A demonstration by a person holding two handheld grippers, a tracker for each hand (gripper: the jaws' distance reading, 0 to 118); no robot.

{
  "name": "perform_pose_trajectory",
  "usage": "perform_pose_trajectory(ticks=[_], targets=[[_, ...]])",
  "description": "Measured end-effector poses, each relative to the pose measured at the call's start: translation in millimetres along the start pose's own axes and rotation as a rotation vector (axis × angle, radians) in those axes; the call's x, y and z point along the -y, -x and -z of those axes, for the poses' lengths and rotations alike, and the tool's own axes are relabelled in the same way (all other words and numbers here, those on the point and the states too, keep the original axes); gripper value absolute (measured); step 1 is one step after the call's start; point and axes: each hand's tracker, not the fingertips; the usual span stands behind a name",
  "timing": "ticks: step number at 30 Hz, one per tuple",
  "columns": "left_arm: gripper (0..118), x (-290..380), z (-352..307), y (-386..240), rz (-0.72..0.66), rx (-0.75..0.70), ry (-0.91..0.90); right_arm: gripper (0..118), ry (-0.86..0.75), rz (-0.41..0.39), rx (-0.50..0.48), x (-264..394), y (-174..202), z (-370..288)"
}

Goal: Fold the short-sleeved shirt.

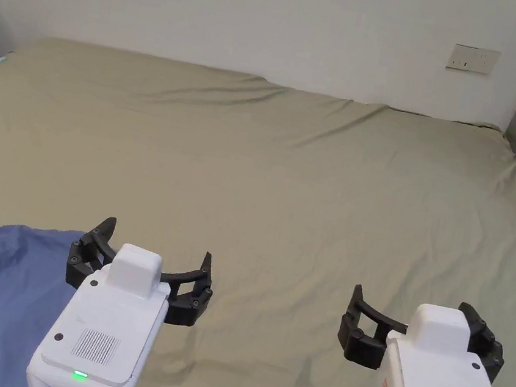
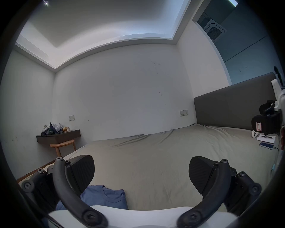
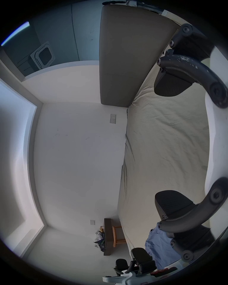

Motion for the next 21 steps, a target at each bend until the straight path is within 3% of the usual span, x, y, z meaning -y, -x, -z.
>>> perform_pose_trajectory(ticks=[15, 18, 21], targets=[[118, -7, 4, 4, -0.005, -0.007, -0.013, 118, -0.01, -0.047, 0.006, -8, 5, 1], [118, -15, 11, 14, -0.232, 0.004, 0.033, 118, -0.039, -0.181, 0.055, -16, 17, -2], [118, -19, 19, 41, -0.699, 0.125, 0.088, 118, -0.121, -0.421, 0.155, -24, 37, -9]])
